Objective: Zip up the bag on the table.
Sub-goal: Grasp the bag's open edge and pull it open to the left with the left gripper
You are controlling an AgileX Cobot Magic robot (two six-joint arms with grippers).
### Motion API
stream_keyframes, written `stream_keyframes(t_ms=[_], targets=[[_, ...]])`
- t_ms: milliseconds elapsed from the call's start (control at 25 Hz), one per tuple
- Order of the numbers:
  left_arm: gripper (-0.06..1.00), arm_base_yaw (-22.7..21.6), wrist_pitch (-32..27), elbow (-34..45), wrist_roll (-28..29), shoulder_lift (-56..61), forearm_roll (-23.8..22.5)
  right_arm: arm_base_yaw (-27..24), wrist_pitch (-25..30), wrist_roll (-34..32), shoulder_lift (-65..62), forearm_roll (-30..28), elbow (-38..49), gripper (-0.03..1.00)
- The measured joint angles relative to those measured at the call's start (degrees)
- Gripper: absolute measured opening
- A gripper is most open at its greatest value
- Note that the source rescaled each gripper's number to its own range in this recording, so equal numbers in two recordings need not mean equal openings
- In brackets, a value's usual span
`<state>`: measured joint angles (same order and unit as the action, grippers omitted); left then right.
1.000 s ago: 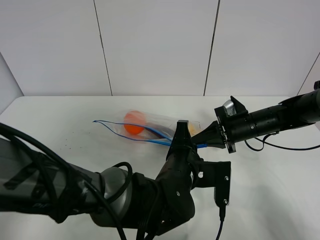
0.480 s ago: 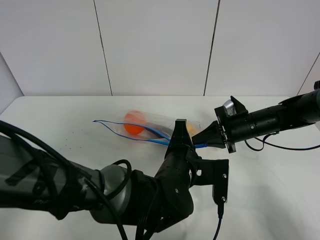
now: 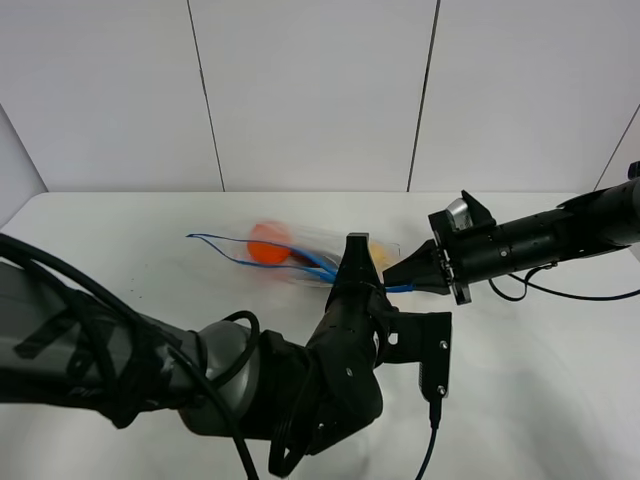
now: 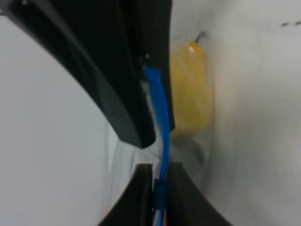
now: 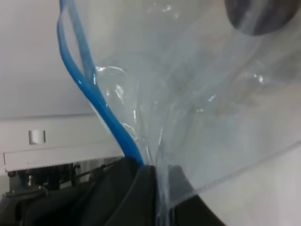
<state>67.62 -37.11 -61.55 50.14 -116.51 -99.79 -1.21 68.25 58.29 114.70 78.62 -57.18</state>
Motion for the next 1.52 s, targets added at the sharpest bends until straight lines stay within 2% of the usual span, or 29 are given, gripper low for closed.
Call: stream_keyframes(t_ms=[240, 400, 680, 1000, 1520], targets=[[0.0, -1.65, -1.96, 0.0, -8.65, 0.0, 4.38, 0.0, -0.06, 0.0, 0.0, 0.0, 0.0, 0.0], [0.0, -2.44, -4.74, 0.0, -9.64, 0.0, 6.21, 0.0, -0.01, 0.0, 0.0, -0.11, 0.0, 0.0], [0.0, -2.96, -6.83, 0.0, -11.29, 0.0, 6.8, 0.0, -0.01, 0.0, 0.0, -0.27, 0.0, 0.0], [0.0, -7.02, -7.83, 0.0, -14.9, 0.0, 7.1, 0.0, -0.01, 0.0, 0.0, -0.43, 0.0, 0.0], [0.0, -13.87, -8.44, 0.0, -16.54, 0.05, 7.29, 0.0, -0.01, 0.0, 0.0, -0.7, 0.0, 0.0]])
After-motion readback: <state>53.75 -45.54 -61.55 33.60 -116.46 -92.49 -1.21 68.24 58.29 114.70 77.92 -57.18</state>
